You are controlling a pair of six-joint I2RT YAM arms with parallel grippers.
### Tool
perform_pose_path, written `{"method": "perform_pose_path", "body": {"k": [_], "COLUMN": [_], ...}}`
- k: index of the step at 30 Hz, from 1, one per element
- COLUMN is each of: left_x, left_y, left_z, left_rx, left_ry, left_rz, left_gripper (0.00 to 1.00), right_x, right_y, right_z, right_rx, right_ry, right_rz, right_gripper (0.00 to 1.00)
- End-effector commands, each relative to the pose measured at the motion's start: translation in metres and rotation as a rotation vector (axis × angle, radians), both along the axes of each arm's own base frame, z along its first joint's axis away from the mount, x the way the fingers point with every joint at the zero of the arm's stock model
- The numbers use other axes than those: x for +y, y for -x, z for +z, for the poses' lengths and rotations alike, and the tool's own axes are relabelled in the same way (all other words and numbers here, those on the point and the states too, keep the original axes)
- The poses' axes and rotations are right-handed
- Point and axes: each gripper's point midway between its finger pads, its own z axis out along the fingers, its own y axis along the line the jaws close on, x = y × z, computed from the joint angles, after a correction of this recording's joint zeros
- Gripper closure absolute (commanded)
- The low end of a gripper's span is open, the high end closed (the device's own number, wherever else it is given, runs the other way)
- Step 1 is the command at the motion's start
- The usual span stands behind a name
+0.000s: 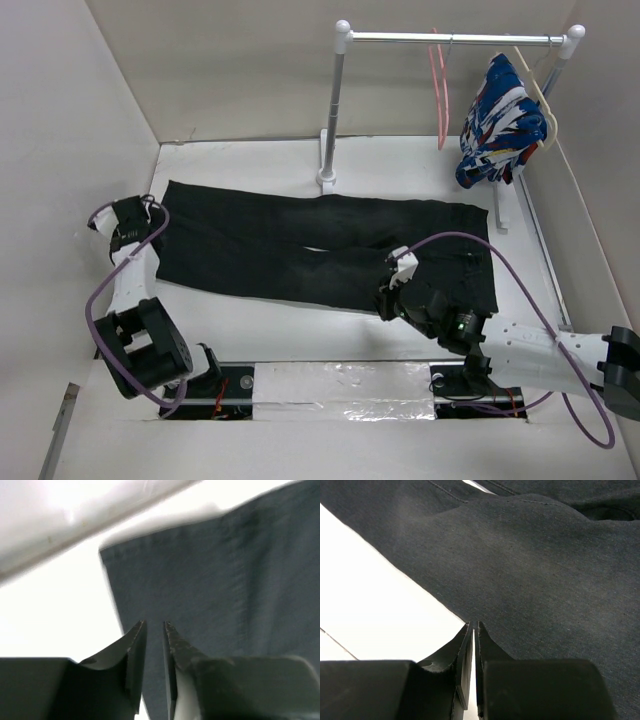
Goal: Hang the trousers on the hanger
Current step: Fold the trousers at the center of the board.
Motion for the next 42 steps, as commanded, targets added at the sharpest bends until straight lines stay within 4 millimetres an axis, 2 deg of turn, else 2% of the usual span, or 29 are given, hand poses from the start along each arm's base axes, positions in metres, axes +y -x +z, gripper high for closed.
{"method": "perform_pose_path", "body": {"k": [1,2,4,6,8,10,15,21,23,25,27,28,29,32,34,35,36,37,38,39,40,42], "left_x": [-0.024,-0.024,-0.02,-0.018,-0.013,-0.011,-0.008,-0.012,-0.015,-0.013,-0.014,-0.014,-0.014,-0.012,-0.013,-0.011,-0.018,-0.022,-0.026,-0.029,-0.034,-0.045], "left_y": [0.006,0.009,0.02,0.024,0.024,0.026,0.031,0.038,0.041,0.043,0.042,0.042,0.041,0.032,0.02,0.018,0.01,0.007,0.005,0.004,0.007,0.01], "left_z": [-0.045,-0.051,-0.069,-0.073,-0.069,-0.069,-0.083,-0.109,-0.116,-0.116,-0.116,-0.116,-0.114,-0.093,-0.059,-0.046,-0.03,-0.006,0.007,0.022,0.042,0.061], "left_rx": [0.008,0.017,0.044,0.049,0.028,0.024,0.048,0.109,0.11,0.11,0.106,0.107,0.103,0.059,-0.01,-0.023,-0.056,-0.119,-0.143,-0.171,-0.223,-0.281], "left_ry": [0.2,0.222,0.251,0.255,0.231,0.219,0.221,0.255,0.266,0.251,0.258,0.259,0.258,0.226,0.163,0.123,0.098,0.066,0.05,0.028,0.009,0.015], "left_rz": [-0.017,-0.002,0.052,0.08,0.101,0.116,0.165,0.188,0.197,0.208,0.204,0.198,0.19,0.165,0.126,0.109,0.066,0.032,0.002,-0.022,-0.047,-0.099], "left_gripper": [0.89,0.98,0.99,0.93,0.8,0.74,0.72,0.71,0.59,0.58,0.64,0.72,0.98,1.0,1.0,1.0,1.0,1.0,1.0,1.0,1.0,1.0], "right_x": [0.0,0.0,0.0,0.0,0.003,0.004,0.006,0.006,0.007,0.006,0.005,0.004,0.003,0.001,-0.007,-0.014,-0.022,-0.036,-0.043,-0.045,-0.047,-0.054], "right_y": [-0.007,-0.007,-0.007,-0.007,-0.006,-0.006,-0.006,-0.006,-0.006,-0.006,-0.006,-0.007,-0.007,-0.008,-0.012,-0.015,-0.019,-0.018,-0.021,-0.021,-0.022,-0.023], "right_z": [0.017,0.017,0.016,0.014,0.013,0.011,0.009,0.011,0.011,0.011,0.011,0.01,0.011,0.013,0.011,0.01,0.01,0.0,0.003,0.006,0.007,0.006], "right_rx": [-0.038,-0.038,-0.037,-0.033,-0.029,-0.025,-0.017,-0.022,-0.02,-0.02,-0.02,-0.022,-0.022,-0.028,-0.033,-0.034,-0.039,-0.012,-0.015,-0.013,-0.019,-0.007], "right_ry": [-0.042,-0.04,-0.038,-0.031,-0.031,-0.025,-0.014,-0.023,-0.022,-0.02,-0.021,-0.019,-0.02,-0.027,-0.013,-0.003,0.003,0.053,0.045,0.017,0.008,-0.02], "right_rz": [-0.043,-0.045,-0.048,-0.047,-0.03,-0.025,-0.021,-0.024,-0.021,-0.023,-0.026,-0.033,-0.037,-0.05,-0.095,-0.137,-0.189,-0.241,-0.293,-0.312,-0.325,-0.37], "right_gripper": [0.89,0.89,0.89,0.89,0.89,0.89,0.88,0.88,0.88,0.88,0.87,0.87,0.87,0.85,0.82,0.77,0.74,0.69,0.58,0.53,0.52,0.48]}}
